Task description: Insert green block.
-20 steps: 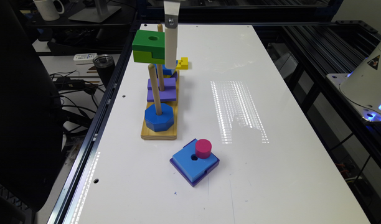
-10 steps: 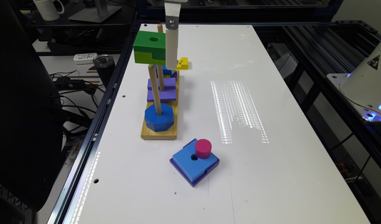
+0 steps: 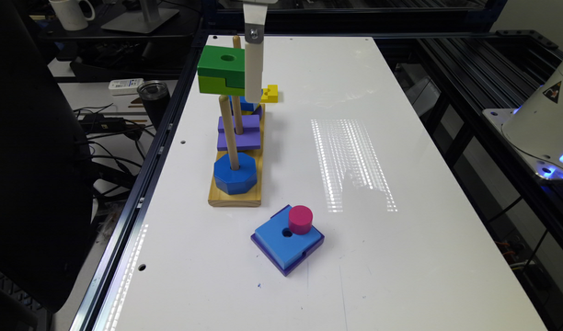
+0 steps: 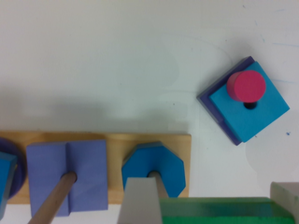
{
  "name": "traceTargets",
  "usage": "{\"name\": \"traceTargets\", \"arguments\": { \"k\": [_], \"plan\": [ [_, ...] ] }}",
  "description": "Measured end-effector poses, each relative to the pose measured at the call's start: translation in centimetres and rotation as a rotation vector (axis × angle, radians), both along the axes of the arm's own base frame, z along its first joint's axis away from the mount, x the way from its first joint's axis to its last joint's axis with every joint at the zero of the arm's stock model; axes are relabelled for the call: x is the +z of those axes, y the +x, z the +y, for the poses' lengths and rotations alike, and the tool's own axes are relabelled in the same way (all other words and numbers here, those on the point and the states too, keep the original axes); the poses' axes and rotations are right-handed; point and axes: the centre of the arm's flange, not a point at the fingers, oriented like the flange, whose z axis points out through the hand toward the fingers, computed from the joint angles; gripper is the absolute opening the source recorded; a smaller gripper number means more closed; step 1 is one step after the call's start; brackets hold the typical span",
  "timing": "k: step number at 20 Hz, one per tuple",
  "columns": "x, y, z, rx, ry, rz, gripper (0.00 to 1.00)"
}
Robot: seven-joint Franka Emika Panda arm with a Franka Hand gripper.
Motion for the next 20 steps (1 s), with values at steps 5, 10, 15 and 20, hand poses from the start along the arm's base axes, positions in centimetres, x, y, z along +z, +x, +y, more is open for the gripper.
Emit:
{"name": "traceTargets", "arguments": {
  "k": [5,10,15,20],
  "plan": [
    [0.0,0.01,-0.03,-0.001,0.0,0.0,0.0],
    [0.02,0.09,-0.29,-0.003,0.0,-0.002,0.0],
    [0.09,0.26,-0.68,-0.006,0.002,-0.01,0.0],
    [0.04,0.41,-0.93,-0.007,0.003,-0.016,0.0]
  ]
}}
